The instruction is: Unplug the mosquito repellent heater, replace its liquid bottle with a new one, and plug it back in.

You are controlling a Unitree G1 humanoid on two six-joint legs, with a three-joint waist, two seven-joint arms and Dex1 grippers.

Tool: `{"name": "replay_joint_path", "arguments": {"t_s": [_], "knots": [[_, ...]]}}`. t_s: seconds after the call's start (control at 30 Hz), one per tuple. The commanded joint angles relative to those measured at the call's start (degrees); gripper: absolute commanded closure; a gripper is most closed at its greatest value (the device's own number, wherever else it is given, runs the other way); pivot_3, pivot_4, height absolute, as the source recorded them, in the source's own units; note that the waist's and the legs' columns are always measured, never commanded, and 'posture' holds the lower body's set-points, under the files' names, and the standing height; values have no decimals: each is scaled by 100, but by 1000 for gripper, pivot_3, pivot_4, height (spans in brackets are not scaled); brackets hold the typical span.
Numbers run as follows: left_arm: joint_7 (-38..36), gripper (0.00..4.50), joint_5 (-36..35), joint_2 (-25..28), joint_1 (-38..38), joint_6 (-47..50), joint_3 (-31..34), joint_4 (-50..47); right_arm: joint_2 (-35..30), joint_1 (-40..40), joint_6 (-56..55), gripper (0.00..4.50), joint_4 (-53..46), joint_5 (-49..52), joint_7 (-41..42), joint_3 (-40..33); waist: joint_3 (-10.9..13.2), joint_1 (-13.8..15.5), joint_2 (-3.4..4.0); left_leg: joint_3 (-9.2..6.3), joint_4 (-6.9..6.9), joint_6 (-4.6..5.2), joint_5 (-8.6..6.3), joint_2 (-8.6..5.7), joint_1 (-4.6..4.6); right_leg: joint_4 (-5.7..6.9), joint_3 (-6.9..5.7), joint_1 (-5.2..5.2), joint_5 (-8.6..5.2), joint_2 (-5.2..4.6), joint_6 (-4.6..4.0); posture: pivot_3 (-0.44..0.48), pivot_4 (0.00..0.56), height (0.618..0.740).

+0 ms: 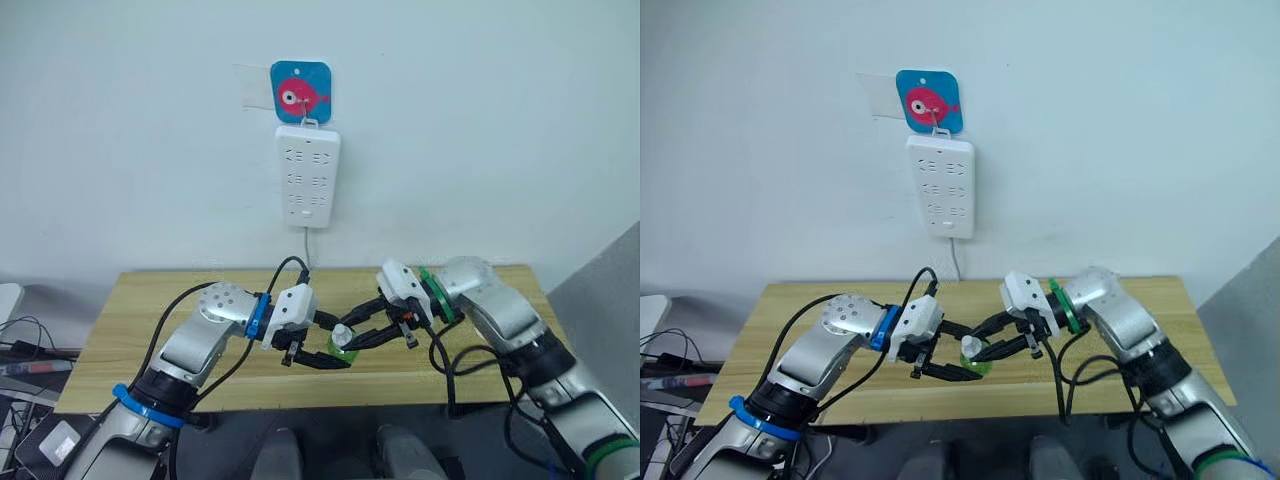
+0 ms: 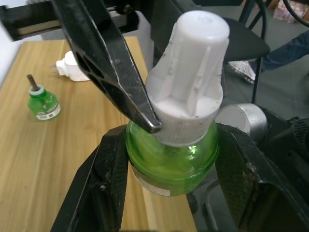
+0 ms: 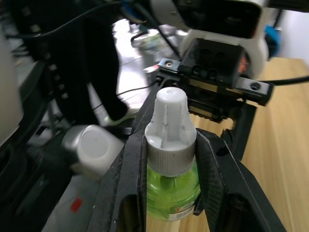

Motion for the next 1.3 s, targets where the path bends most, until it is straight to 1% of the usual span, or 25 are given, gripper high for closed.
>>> {"name": "replay_joint_path", "arguments": {"t_s": [0.03,0.07,0.13,0.17,0.23,0.4,0.53,0.6,0.67,0.77,0.8,0.87,0.93,1.3], "knots": [[-5,2262,-5,83,45,-30,41,-157,65,-273,-334,3469,234,-43,460,-43,0,11,0,-1,0,0,0,0,0,0,-1,0,0,-1,0,21,115,740],[13,2262,-12,87,55,-17,43,-173,70,-318,-309,3469,299,-37,496,-78,0,19,0,-3,0,0,0,0,-1,-1,-3,0,0,-2,0,22,115,740],[53,2262,-15,98,87,-3,57,-192,-7,-361,-148,2757,297,36,561,-151,0,36,0,-4,0,0,0,-1,-2,-1,-4,0,0,-4,0,21,115,740],[78,2262,-6,97,98,-3,65,-190,-52,-352,-88,2499,259,67,568,-182,0,42,1,-5,0,0,0,-1,-2,-1,-4,0,0,-5,0,19,115,740],[157,2262,18,66,105,-10,93,-145,-171,-279,1,1825,136,116,492,-284,0,59,1,-6,1,0,0,-1,-2,0,-5,0,0,-6,-1,19,115,740],[436,2262,10,-53,34,33,202,33,-625,192,437,63,-436,274,-39,-790,0,122,0,-9,3,0,0,-2,-2,2,-8,2,0,-6,-1,7,118,740],[665,2262,21,-132,-51,12,281,240,-747,822,1027,21,-1376,323,-982,-1202,0,140,1,-9,3,0,0,-2,-3,2,-7,1,0,-6,-1,-10,122,740],[727,2262,-5,-166,-66,46,308,272,-638,1070,1261,21,-1776,340,-1482,-1350,0,123,1,-8,4,0,0,-1,-3,5,-6,0,0,-5,-1,-12,122,740],[847,2262,16,-220,-110,50,346,332,-419,1321,1638,21,-2199,348,-2192,-1522,0,100,1,-6,3,0,0,-1,-2,8,-2,0,0,-4,-1,-21,121,740],[1014,2262,18,-310,-184,90,398,419,-171,1651,1934,21,-2665,323,-2857,-1567,0,100,0,-6,6,-1,0,-2,-2,13,-3,-1,0,-3,0,-30,123,740],[1039,2262,12,-328,-198,104,394,429,-96,1722,1955,184,-2743,280,-3027,-1546,0,96,0,-5,6,-1,0,-2,-2,12,-2,-1,0,-3,0,-35,122,740],[1070,2262,4,-361,-222,135,374,424,-17,1843,2017,601,-2892,270,-3204,-1472,0,89,0,-4,6,-1,0,-2,-3,12,-1,-1,0,-3,0,-37,122,740],[1062,2262,1,-373,-247,167,359,417,-9,1898,2055,1256,-2998,256,-3273,-1377,0,77,0,-4,6,-1,0,-4,-3,11,-1,0,0,-4,0,-40,121,740],[1056,2262,-7,-419,-301,280,365,411,106,1792,1909,1256,-2796,59,-3536,-1136,0,3,0,-3,5,-1,0,-4,-2,11,-1,-1,0,-3,0,-42,115,740]]}}
